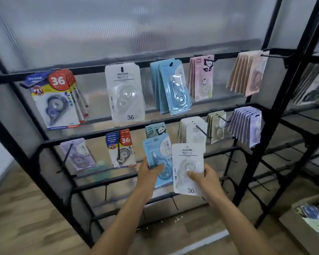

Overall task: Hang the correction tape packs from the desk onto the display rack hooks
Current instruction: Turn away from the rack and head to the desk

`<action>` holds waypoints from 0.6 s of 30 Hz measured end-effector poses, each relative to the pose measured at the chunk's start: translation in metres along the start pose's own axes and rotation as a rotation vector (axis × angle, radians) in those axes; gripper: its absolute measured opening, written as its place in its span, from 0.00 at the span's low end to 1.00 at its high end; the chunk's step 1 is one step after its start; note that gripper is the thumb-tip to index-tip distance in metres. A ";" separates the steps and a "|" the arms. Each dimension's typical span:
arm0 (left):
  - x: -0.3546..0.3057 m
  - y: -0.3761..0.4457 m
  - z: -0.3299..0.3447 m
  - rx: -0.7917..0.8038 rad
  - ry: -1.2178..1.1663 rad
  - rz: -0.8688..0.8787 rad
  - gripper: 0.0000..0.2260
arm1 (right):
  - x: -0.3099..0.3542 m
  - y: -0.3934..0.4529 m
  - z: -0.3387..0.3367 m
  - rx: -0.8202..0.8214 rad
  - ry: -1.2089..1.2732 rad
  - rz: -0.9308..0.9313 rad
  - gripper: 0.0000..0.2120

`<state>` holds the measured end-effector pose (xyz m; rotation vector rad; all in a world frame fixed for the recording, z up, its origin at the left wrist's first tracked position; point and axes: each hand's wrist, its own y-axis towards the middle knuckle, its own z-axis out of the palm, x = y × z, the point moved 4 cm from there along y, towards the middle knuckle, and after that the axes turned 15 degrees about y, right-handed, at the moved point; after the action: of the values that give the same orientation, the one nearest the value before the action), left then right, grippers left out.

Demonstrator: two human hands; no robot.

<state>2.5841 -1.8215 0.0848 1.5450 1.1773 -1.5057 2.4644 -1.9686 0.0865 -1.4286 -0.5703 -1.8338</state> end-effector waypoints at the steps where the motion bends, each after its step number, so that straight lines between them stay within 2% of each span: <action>1: 0.001 0.003 0.003 -0.014 0.002 -0.015 0.12 | 0.000 0.005 -0.002 0.015 0.004 0.010 0.11; 7: 0.014 0.004 0.018 -0.098 -0.014 -0.046 0.03 | -0.009 0.025 -0.017 0.092 -0.008 0.010 0.08; 18: 0.035 -0.001 0.021 -0.259 0.007 -0.107 0.03 | -0.030 0.039 -0.023 0.192 -0.031 0.073 0.07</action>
<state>2.5726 -1.8347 0.0479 1.3333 1.4175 -1.3527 2.4833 -2.0013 0.0483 -1.3332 -0.6814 -1.6554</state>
